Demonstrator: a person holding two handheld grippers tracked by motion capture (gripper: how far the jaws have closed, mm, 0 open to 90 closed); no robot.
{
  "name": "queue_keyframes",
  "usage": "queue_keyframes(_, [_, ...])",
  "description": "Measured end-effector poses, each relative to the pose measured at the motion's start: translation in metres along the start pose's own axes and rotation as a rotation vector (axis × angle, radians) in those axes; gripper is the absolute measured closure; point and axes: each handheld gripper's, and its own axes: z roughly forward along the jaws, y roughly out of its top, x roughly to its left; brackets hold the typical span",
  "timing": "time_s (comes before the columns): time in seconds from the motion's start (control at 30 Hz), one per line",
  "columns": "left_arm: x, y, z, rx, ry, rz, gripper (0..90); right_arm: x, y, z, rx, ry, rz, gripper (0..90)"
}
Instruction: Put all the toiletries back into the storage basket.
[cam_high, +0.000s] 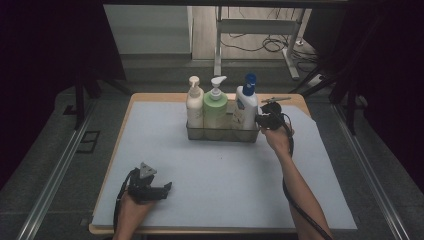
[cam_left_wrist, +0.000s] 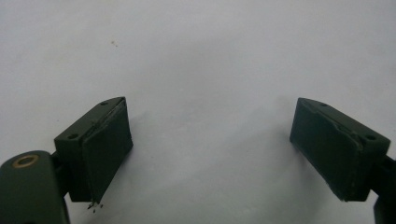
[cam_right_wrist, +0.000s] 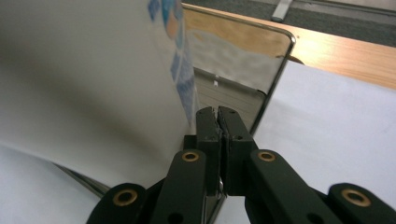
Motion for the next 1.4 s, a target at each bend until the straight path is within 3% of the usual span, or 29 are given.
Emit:
queue_keyframes(0.13, [0.0,0.0,0.0,0.0,0.0,0.0,12.2,-0.001,0.001,0.003,0.004,0.016,0.022,88.5])
queue_keyframes(0.4, [0.0,0.0,0.0,0.0,0.0,0.0,12.2,-0.001,-0.004,0.007,0.026,0.014,0.022,88.9])
queue_keyframes(1.4, [0.0,0.0,0.0,0.001,-0.001,0.001,12.2,0.017,-0.005,0.019,0.066,0.051,-0.013,88.1])
